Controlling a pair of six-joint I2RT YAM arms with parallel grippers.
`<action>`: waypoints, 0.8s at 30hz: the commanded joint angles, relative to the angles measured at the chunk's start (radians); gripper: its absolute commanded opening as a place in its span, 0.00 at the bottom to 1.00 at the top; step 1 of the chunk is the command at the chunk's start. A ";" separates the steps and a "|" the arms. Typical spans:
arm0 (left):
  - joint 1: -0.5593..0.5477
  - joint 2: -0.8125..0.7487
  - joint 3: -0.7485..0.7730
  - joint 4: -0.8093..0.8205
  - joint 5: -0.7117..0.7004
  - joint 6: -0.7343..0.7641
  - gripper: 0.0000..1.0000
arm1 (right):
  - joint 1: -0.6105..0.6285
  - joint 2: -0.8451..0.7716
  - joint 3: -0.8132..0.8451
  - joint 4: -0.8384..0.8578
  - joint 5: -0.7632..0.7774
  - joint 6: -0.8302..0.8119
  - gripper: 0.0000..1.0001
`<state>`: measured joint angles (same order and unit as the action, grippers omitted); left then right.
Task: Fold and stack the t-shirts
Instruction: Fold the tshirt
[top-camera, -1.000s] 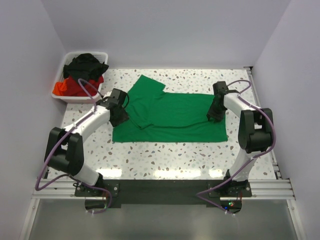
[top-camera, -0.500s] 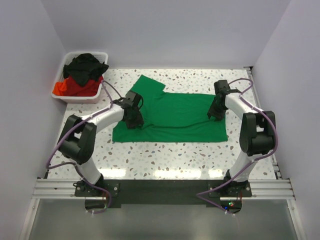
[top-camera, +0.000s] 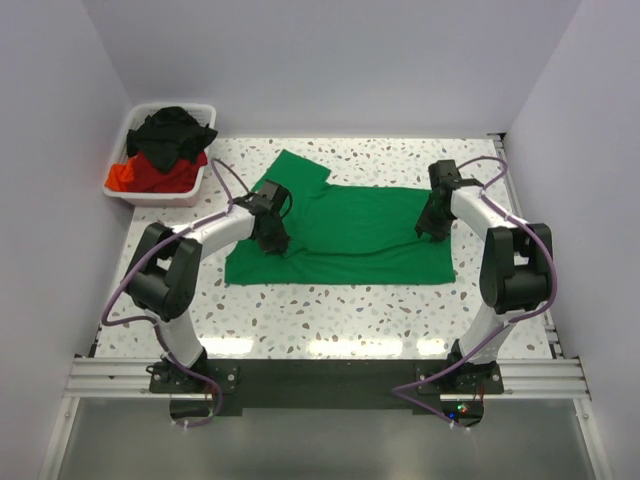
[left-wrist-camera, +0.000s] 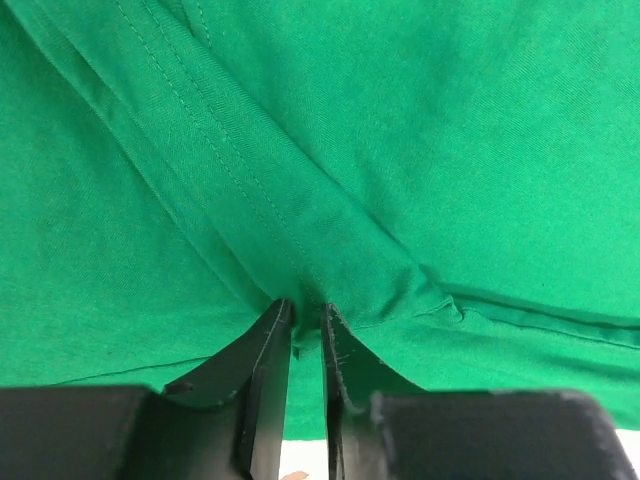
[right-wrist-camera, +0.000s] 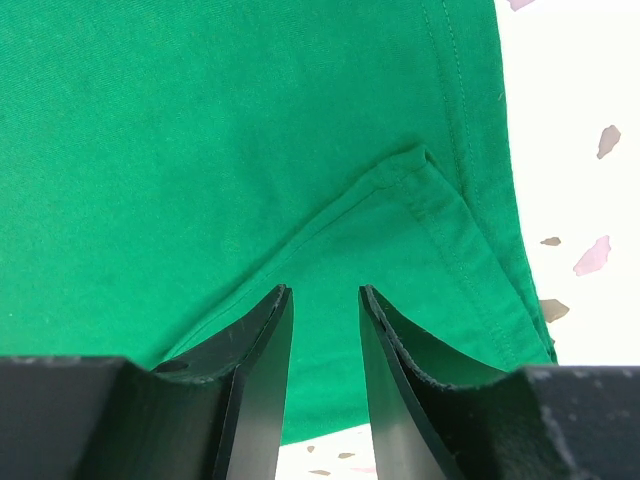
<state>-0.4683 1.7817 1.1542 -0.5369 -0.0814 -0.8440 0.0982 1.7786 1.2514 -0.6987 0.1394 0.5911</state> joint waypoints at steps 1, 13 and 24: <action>-0.009 0.008 0.038 0.014 0.006 0.014 0.19 | 0.005 -0.056 0.002 -0.021 0.022 0.015 0.36; -0.012 -0.011 0.061 0.003 -0.024 0.023 0.00 | 0.005 -0.058 -0.009 -0.012 0.016 0.018 0.36; -0.015 0.010 0.151 0.018 -0.044 0.062 0.00 | 0.005 -0.058 -0.001 -0.010 0.006 0.016 0.36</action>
<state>-0.4740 1.7878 1.2369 -0.5404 -0.1070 -0.8177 0.0982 1.7775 1.2449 -0.6998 0.1390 0.5945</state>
